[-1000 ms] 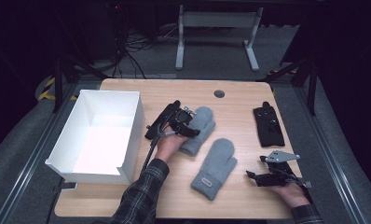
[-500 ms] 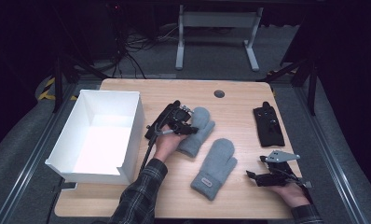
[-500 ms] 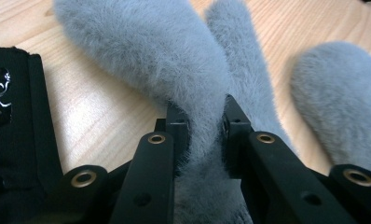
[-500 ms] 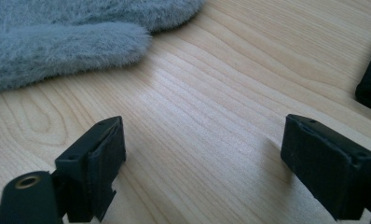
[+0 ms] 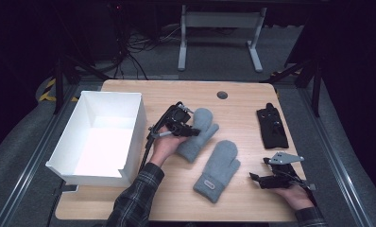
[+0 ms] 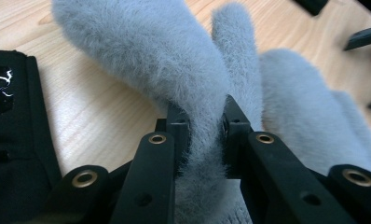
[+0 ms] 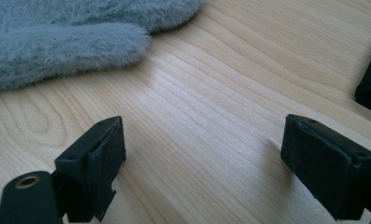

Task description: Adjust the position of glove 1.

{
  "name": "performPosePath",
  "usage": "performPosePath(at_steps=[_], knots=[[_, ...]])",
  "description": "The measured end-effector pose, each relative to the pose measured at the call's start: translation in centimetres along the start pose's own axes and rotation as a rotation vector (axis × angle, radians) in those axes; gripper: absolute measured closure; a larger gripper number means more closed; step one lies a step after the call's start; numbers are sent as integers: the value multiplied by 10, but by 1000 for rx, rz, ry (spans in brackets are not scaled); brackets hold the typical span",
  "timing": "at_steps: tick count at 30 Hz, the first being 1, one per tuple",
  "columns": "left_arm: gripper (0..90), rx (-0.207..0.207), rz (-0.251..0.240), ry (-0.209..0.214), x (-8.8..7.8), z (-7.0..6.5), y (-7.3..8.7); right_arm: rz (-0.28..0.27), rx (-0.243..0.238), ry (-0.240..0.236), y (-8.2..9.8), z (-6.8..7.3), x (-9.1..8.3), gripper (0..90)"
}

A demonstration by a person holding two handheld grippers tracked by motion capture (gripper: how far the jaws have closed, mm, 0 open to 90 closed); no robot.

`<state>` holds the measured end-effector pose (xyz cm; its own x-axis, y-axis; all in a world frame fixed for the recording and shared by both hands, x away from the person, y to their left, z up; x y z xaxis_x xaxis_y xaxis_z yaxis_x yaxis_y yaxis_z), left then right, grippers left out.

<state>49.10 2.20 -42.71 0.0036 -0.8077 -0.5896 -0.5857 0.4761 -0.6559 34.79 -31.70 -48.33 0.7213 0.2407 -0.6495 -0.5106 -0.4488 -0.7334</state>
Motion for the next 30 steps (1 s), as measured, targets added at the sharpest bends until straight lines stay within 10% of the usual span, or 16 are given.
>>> performPosePath(at_steps=[14,30], knots=[[790,12,3,73,-8,-54,6,0,0,0,0,0,0,140],[789,9,36,147,28,-104,18,1,0,-1,0,0,0,140]])
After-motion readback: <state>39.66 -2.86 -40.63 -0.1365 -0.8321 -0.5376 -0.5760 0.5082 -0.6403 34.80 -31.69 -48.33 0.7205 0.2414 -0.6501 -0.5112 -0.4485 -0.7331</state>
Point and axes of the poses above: each handheld gripper's, and its own axes: x roughly forward along the jaws, y roughly out of its underside, z roughly to its left, the point moved 2 cm from there along x, roughly forward along the jaws, and after that the axes turned 15 degrees about y, right-handed, at the moved point
